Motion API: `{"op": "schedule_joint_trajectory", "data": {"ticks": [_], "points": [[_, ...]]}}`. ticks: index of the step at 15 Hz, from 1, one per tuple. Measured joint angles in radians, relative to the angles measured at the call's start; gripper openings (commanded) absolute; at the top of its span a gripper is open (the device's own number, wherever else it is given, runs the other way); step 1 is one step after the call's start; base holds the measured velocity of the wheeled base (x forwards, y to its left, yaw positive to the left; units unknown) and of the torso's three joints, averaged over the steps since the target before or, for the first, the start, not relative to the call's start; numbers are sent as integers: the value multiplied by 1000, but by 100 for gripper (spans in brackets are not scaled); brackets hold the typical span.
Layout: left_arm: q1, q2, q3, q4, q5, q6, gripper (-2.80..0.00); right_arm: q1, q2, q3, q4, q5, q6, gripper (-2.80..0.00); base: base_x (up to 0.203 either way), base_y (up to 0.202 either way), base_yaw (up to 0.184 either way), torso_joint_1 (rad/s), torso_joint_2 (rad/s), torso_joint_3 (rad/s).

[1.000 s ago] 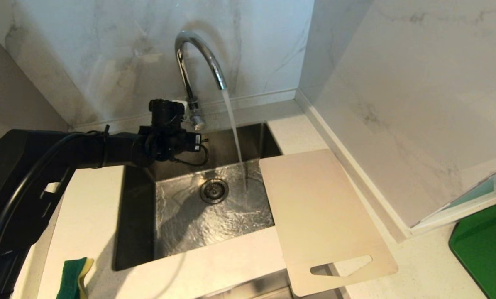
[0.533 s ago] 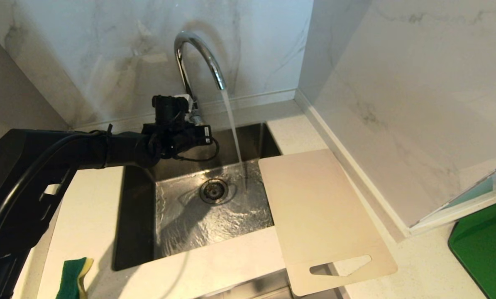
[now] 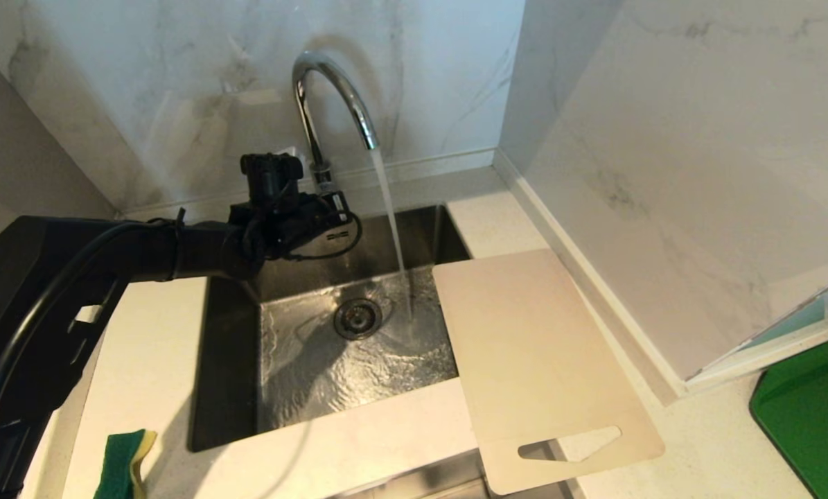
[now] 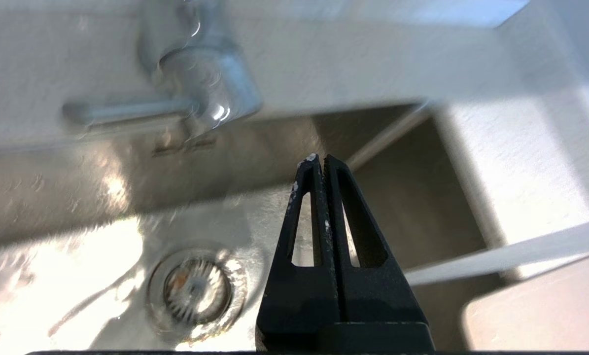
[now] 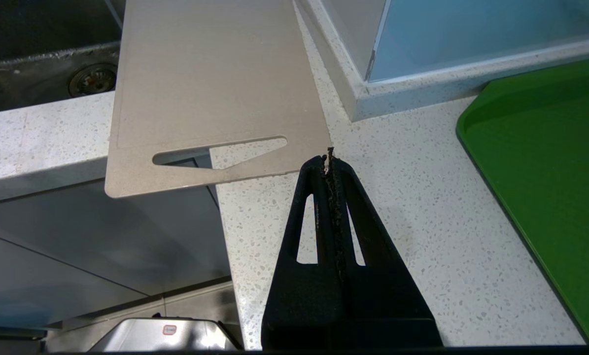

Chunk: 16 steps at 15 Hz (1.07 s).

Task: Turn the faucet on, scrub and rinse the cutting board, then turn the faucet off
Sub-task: Turn off the tap

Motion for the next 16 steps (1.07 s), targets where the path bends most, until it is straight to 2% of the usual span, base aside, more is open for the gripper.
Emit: {"op": "schedule_joint_trajectory", "data": {"ticks": [5,8,16], "points": [[18,18,0,-70,-10,18,-280,0,0,0,0,1,0,-280,0,0,0,0,0,0],[35,26,0,-73,-12,38,-280,0,0,0,0,0,0,-280,0,0,0,0,0,0],[53,47,0,-80,-14,28,-280,0,0,0,0,0,0,-280,0,0,0,0,0,0]]}}
